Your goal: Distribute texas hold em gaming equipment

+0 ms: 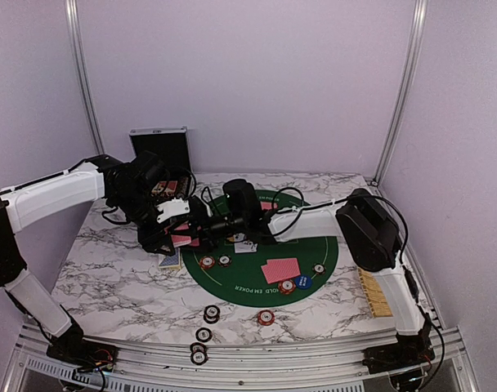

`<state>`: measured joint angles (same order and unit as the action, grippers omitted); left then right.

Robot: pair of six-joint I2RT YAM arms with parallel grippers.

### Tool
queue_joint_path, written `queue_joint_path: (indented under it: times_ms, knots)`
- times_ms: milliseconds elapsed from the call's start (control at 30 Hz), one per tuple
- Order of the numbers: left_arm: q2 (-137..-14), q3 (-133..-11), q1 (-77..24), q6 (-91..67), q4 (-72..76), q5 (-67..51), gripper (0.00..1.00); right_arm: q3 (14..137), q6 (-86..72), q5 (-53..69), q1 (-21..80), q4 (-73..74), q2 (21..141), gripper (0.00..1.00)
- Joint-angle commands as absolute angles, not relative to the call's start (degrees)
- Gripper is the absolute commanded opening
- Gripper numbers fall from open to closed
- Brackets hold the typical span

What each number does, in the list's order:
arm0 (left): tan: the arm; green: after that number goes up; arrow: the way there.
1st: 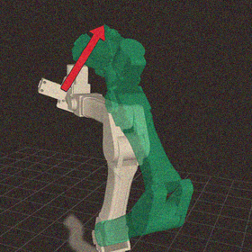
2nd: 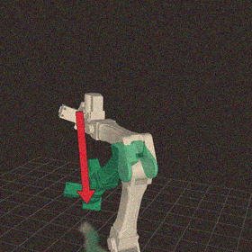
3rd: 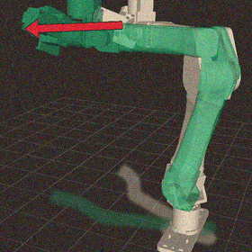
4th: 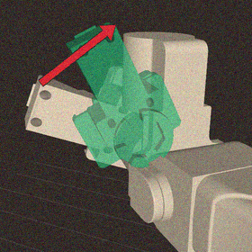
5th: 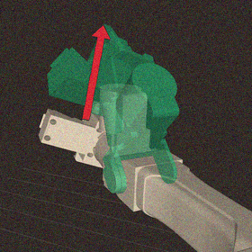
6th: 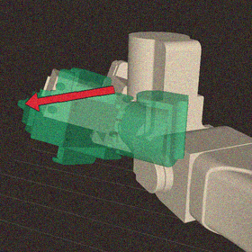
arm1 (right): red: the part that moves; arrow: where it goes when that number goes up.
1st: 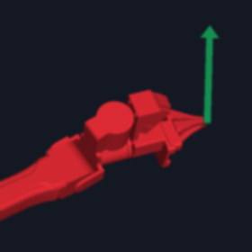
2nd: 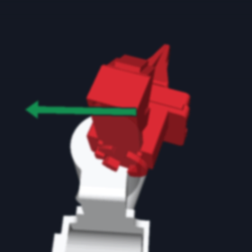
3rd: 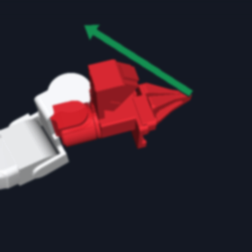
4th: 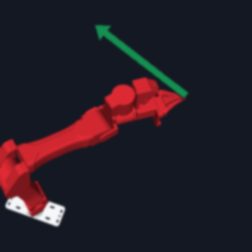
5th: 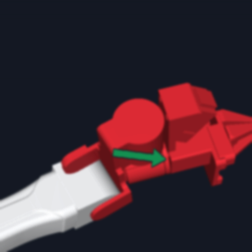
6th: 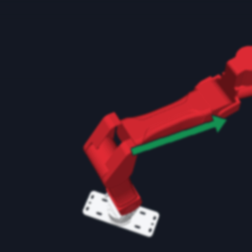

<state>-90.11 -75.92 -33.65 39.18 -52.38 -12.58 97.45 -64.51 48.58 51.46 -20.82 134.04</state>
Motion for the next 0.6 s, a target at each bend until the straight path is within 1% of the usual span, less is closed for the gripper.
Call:
queue_joint_path:
  times_ms: [0,333,567]
  knots:
    - [-90.2,-77.2,-33.8,39.5,-52.7,-12.9,0.00,94.8,-63.3,48.0,50.4,-20.1,132.8,0.76]
    - [-90.7,-77.7,-33.8,39.5,-52.6,-12.8,0.00,87.9,-59.0,47.5,48.3,-17.6,127.4,0.72]
    - [-90.6,-77.7,-33.8,39.4,-52.7,-12.5,0.00,85.3,-59.7,48.3,47.7,-19.6,124.6,0.61]
